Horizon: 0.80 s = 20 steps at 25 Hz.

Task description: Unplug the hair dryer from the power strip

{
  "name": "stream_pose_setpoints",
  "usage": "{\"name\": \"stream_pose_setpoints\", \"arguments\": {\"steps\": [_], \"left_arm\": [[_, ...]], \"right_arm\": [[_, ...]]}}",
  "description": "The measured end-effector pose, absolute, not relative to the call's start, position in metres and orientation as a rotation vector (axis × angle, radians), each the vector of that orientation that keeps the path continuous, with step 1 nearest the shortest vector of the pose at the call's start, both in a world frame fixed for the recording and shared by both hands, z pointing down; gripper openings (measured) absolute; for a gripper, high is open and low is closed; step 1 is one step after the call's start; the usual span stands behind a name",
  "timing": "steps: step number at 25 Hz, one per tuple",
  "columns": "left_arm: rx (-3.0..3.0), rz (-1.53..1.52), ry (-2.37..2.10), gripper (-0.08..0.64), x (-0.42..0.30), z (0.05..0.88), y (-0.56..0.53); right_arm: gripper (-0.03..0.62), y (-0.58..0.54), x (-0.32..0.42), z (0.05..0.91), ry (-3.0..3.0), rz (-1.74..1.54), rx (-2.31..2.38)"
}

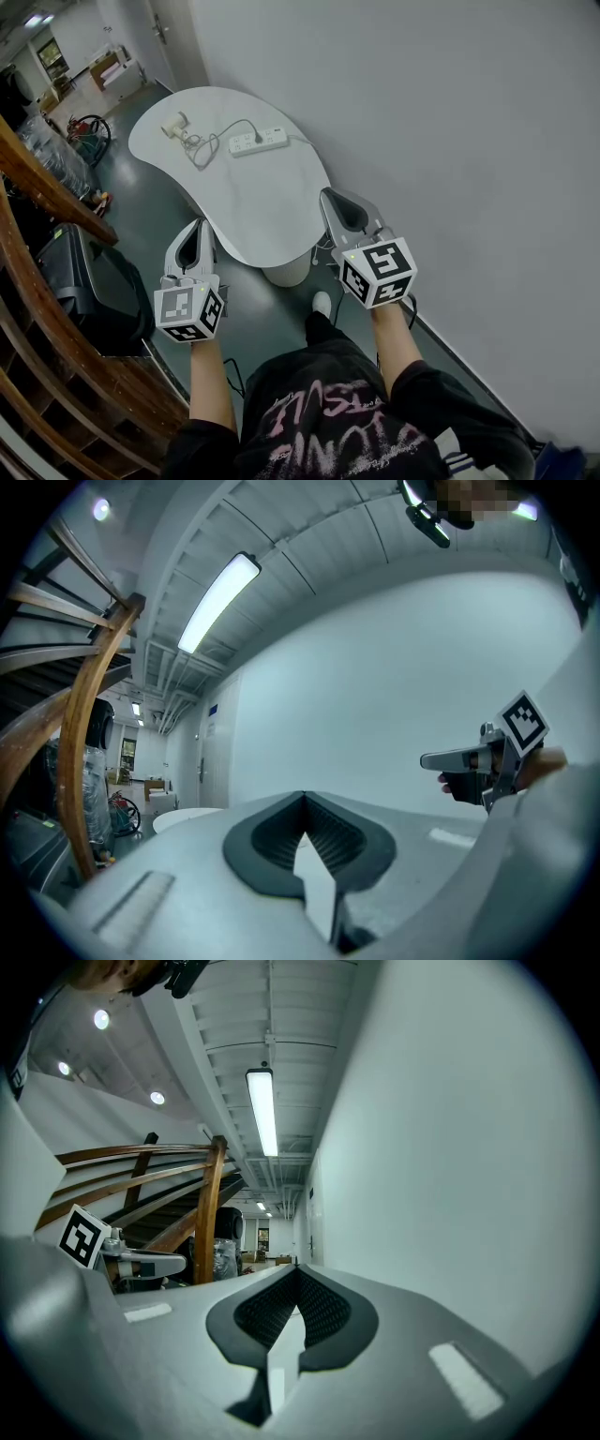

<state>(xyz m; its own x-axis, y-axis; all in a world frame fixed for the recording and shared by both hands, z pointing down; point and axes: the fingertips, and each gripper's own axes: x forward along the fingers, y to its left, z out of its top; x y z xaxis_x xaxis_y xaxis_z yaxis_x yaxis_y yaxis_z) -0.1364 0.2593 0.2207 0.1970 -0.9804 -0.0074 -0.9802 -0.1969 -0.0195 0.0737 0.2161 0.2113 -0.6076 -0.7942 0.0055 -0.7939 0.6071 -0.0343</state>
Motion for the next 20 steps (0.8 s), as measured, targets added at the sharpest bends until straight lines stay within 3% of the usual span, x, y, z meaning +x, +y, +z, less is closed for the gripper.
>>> {"name": "stream_pose_setpoints", "arguments": {"steps": [20], "left_arm": [[-2.393, -0.053, 2.038, 0.000, -0.139, 0.237, 0.208]], "right_arm": [[0.011, 0.160, 0.074, 0.228, 2.802, -0.114, -1.371]]}}
